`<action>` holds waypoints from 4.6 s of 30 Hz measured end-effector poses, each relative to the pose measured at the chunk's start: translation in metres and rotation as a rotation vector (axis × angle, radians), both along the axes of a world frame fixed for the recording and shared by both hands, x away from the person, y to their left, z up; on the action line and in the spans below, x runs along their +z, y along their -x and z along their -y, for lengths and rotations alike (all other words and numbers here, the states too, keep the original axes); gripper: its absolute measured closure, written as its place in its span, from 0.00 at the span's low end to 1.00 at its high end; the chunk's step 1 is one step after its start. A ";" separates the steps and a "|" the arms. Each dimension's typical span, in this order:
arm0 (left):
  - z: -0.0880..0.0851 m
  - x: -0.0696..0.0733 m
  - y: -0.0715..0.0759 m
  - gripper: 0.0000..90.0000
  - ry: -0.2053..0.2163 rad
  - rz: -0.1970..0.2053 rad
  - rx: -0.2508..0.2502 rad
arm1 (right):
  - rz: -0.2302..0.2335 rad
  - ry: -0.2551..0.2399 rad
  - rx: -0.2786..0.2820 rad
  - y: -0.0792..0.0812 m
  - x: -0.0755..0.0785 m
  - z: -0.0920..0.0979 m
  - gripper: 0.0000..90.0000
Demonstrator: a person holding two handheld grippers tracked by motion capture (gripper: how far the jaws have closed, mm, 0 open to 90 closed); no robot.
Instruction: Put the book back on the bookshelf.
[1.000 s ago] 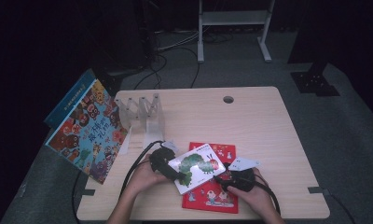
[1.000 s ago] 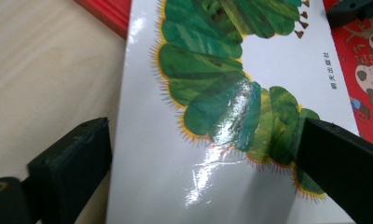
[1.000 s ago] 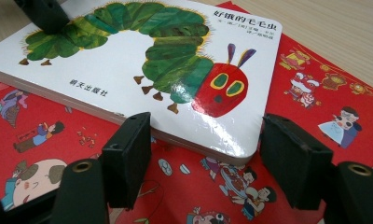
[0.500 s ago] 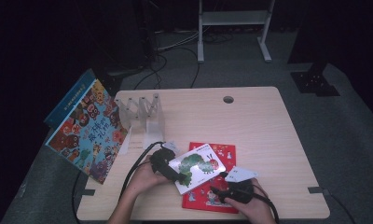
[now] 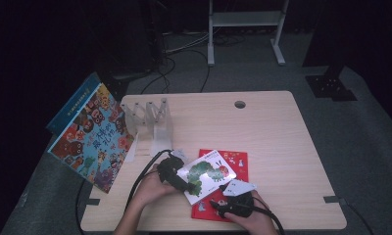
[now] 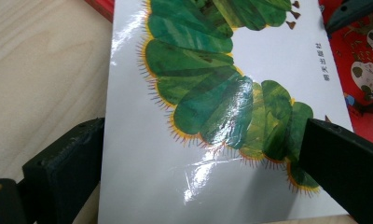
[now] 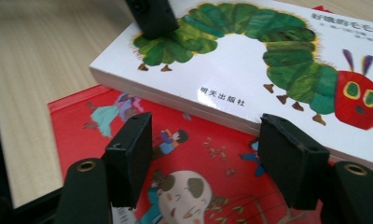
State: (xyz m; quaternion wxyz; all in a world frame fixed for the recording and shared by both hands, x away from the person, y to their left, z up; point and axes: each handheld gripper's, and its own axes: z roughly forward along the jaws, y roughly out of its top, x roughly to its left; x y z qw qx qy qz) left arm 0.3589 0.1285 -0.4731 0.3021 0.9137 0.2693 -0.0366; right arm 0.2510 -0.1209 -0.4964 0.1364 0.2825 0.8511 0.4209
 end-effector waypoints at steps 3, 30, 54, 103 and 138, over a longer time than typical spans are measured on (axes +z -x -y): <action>0.001 -0.001 0.000 0.00 -0.004 -0.009 -0.001 | 0.000 -0.002 -0.013 -0.005 0.000 0.001 0.38; 0.006 0.000 0.006 0.00 -0.014 -0.011 0.023 | -0.053 0.066 -0.133 -0.005 0.004 -0.019 0.15; 0.011 0.004 0.007 0.00 0.004 -0.031 0.046 | -0.017 0.028 -0.113 -0.008 -0.001 -0.006 0.14; 0.027 0.058 0.042 0.43 0.181 0.083 -0.101 | -0.005 0.007 -0.121 -0.008 -0.004 0.000 0.11; 0.026 0.050 0.039 0.75 0.109 0.254 -0.130 | 0.003 0.004 -0.101 -0.011 -0.004 0.001 0.14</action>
